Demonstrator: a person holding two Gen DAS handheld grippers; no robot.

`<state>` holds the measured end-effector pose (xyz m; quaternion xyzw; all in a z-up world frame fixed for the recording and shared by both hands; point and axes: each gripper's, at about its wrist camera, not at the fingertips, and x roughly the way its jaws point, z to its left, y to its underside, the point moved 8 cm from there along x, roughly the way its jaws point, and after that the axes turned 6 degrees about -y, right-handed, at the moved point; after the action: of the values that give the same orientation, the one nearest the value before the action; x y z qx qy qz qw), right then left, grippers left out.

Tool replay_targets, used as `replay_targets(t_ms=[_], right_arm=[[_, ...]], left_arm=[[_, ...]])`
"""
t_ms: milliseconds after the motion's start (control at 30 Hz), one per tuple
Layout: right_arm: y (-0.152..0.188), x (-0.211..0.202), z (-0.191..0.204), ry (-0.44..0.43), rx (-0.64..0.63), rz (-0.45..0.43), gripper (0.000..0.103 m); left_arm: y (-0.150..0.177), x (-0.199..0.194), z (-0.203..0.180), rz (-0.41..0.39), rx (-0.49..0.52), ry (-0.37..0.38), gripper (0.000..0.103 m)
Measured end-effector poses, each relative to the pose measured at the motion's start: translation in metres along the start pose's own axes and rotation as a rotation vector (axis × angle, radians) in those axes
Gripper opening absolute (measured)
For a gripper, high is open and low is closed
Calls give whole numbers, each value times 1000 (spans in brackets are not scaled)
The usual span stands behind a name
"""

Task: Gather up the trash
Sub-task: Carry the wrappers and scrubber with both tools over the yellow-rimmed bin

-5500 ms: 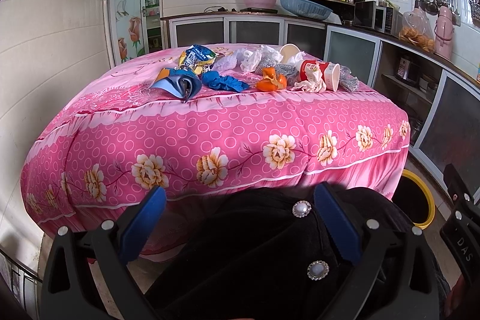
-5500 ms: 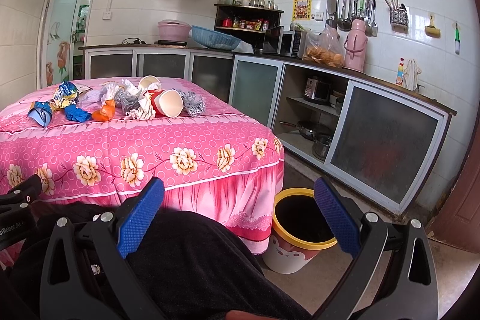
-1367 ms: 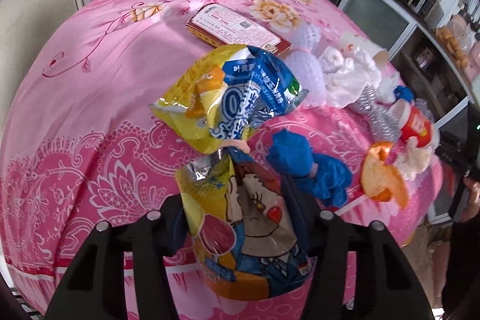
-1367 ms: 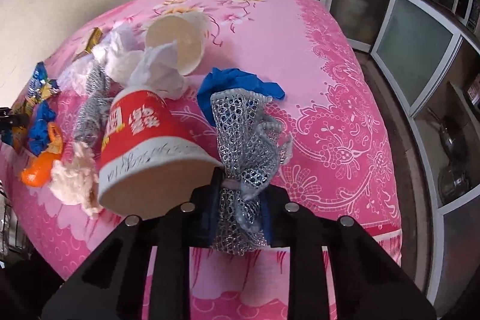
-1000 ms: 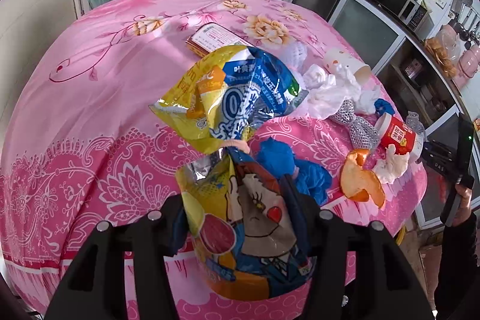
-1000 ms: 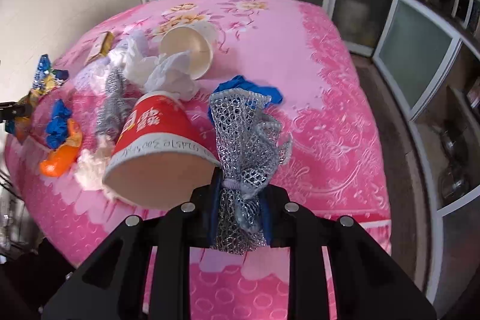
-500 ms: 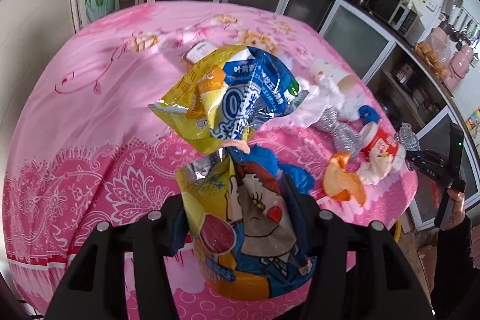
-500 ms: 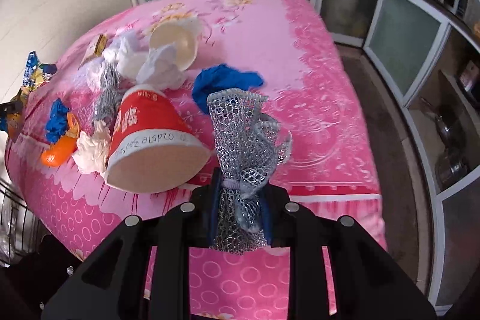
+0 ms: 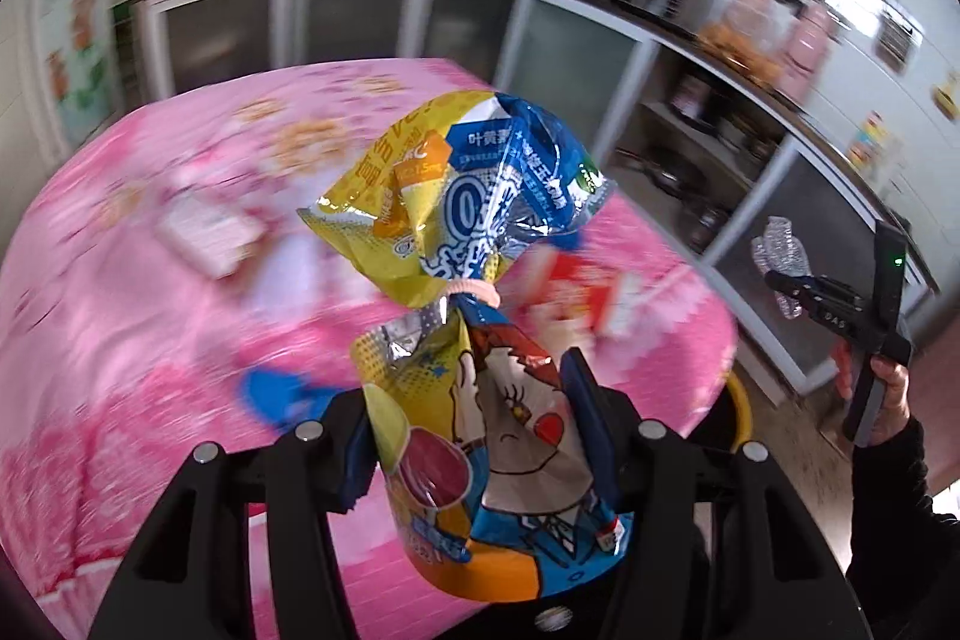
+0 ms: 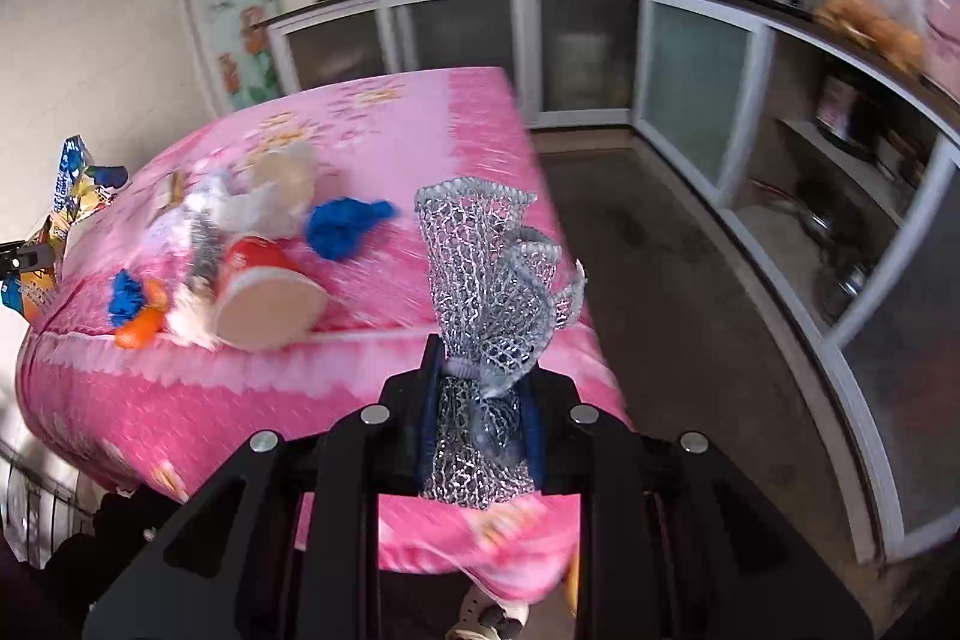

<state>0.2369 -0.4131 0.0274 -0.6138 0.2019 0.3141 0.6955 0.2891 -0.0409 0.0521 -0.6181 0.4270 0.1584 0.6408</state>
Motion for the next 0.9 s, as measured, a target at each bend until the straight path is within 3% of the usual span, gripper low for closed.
replay_targets(t_ms=[267, 433, 533, 733, 900], right_arm=[[68, -54, -89, 148, 153, 1, 22], [110, -64, -134, 207, 244, 23, 22], [133, -59, -150, 196, 296, 41, 22], [168, -39, -175, 177, 368, 70, 22], [191, -19, -199, 170, 438, 99, 22]], left_arm=[[-10, 49, -151, 46, 186, 206, 52], [-5, 87, -249, 90, 295, 309, 53], [7, 115, -303, 145, 348, 364, 53], [34, 180, -385, 270, 444, 392, 53], [50, 224, -427, 339, 479, 392, 53]])
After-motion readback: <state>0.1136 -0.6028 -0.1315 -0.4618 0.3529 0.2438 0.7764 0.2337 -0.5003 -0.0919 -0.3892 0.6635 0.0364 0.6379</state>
